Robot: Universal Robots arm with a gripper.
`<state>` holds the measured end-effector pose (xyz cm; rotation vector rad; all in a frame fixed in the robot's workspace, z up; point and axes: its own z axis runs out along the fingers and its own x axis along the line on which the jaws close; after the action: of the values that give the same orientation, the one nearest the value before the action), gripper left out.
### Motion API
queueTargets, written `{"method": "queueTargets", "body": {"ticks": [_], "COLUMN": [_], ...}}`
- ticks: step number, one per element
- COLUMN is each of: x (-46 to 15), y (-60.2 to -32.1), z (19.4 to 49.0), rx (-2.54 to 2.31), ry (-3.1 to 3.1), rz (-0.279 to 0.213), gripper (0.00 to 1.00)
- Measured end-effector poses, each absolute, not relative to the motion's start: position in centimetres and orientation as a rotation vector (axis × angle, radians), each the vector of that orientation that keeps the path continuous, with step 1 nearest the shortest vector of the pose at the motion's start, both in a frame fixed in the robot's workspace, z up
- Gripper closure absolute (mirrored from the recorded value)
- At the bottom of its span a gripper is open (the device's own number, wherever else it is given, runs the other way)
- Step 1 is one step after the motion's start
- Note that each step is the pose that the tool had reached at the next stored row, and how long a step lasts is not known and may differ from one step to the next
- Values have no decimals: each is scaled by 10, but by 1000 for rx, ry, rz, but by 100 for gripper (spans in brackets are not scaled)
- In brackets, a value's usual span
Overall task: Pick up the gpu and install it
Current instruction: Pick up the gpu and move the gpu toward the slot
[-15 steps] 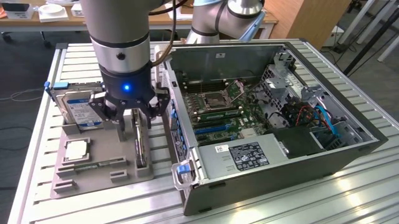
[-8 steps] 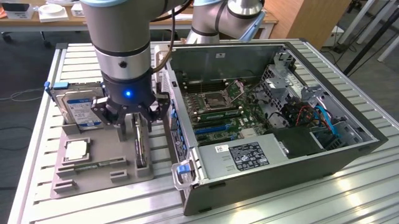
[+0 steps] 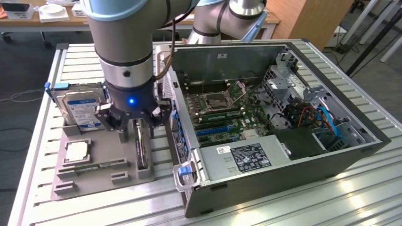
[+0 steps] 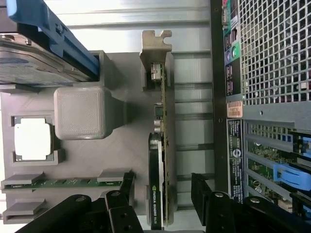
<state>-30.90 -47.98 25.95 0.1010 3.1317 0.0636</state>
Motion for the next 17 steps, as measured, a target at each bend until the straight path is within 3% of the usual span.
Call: {"method": "queueTargets", "body": {"ticks": [17], "x": [-308], "y": [-476], "z": [244], "rx": [101], "ry": [3132], "rz": [64], "gripper": [41]}}
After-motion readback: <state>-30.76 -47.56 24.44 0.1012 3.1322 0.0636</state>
